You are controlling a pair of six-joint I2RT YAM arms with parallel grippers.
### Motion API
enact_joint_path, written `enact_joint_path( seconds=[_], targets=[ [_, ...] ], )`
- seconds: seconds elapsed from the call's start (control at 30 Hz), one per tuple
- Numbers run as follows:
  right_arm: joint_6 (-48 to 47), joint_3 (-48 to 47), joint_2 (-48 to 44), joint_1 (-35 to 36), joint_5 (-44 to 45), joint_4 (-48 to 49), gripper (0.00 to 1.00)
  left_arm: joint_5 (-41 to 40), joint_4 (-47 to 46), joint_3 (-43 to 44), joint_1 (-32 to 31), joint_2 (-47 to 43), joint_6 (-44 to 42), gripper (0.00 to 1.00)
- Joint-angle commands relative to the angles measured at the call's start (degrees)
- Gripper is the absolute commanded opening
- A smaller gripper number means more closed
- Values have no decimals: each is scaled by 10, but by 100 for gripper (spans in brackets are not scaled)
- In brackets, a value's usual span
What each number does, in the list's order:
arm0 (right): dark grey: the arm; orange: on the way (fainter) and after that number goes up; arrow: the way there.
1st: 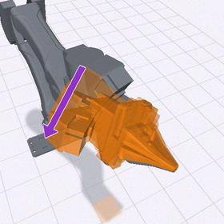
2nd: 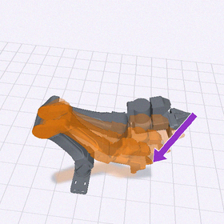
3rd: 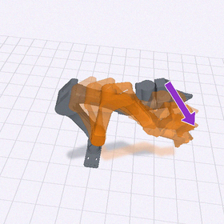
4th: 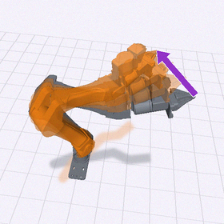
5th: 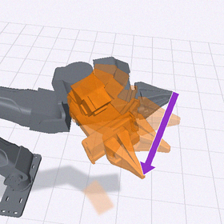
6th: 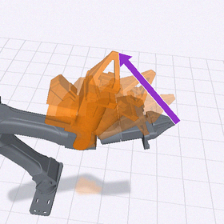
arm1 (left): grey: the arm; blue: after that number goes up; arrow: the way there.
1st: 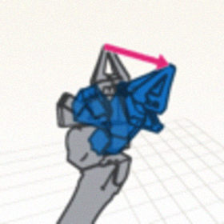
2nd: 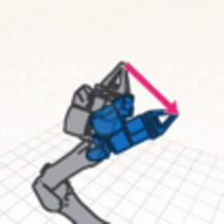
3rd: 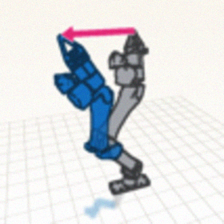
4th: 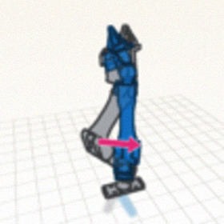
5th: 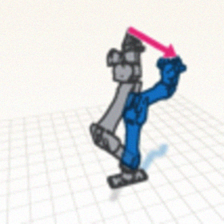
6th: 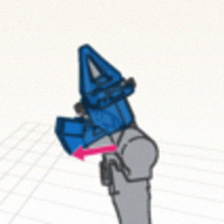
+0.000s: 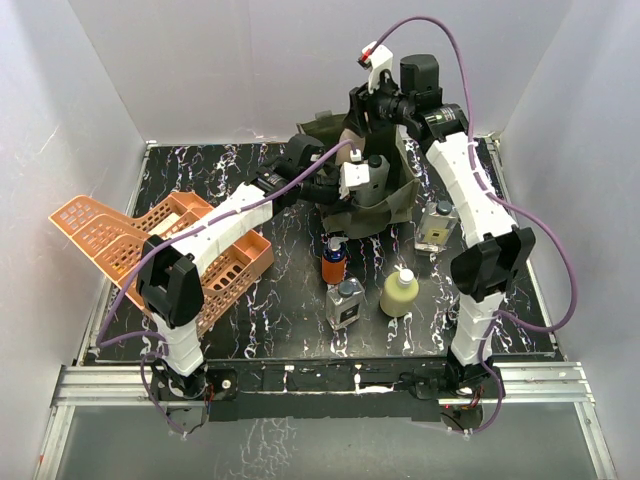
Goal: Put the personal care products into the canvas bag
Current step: Place the care product in the canvas bag.
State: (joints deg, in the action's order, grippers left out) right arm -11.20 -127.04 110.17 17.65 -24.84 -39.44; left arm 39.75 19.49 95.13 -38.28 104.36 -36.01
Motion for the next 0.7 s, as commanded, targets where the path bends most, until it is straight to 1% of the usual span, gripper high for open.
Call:
enact_joint_path(
  seconds=[0.0, 0.47, 0.67],
  targets=[
    [-2, -24, 3, 7, -31, 132, 8, 19, 0, -5, -1, -41, -4, 0],
    [-42, -20, 51, 14, -12, 144, 8, 20, 6, 0, -2, -38, -14, 0],
    [-75, 20, 62, 15, -2, 167, 8, 15, 8, 4, -1, -36, -16, 0]
  ],
)
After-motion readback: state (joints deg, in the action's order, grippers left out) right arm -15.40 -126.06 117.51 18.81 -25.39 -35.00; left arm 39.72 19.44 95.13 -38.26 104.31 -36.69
